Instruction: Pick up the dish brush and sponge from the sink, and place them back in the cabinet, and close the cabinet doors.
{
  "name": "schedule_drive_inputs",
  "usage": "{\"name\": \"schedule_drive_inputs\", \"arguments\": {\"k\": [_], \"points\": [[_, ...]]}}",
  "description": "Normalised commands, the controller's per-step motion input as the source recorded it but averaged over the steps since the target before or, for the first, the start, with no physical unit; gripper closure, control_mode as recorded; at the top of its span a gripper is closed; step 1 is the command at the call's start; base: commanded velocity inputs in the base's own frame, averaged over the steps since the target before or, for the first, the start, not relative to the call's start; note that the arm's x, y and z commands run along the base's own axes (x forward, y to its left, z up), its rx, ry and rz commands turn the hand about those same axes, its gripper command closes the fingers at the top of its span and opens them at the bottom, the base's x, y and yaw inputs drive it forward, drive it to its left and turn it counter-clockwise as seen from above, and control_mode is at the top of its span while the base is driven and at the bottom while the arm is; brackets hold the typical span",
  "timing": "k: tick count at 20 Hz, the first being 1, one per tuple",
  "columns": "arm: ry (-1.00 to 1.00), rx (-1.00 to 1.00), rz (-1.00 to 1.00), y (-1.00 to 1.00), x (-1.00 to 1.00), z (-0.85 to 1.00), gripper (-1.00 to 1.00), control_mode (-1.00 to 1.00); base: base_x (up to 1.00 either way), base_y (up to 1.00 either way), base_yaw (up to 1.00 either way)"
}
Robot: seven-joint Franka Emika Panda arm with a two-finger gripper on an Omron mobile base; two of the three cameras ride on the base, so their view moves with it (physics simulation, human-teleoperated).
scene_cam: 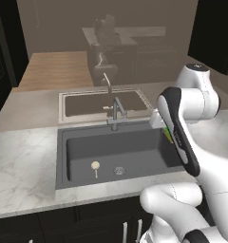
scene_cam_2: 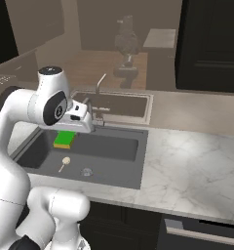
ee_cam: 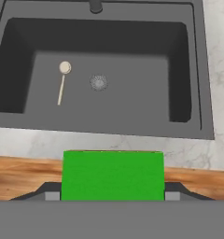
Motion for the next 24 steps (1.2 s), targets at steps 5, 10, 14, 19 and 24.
{"name": "schedule_drive_inputs", "arguments": {"k": [5, 10, 14, 19, 24], "points": [[0.0, 0.0, 0.0, 0.15, -0.07, 0.05, 1.0, -1.0, 0.0, 0.0, 0.0], [0.0, 0.0, 0.0, 0.02, -0.1, 0.08, 1.0, -1.0, 0.0, 0.0, 0.0], [0.0, 0.0, 0.0, 0.0, -0.2, 0.1, 1.0, -1.0, 0.0, 0.0, 0.0], [0.0, 0.0, 0.0, 0.0, -0.24, 0.1, 1.0, -1.0, 0.0, 0.0, 0.0], [0.0, 0.0, 0.0, 0.0, -0.26, 0.02, 1.0, -1.0, 0.0, 0.0, 0.0]]}}
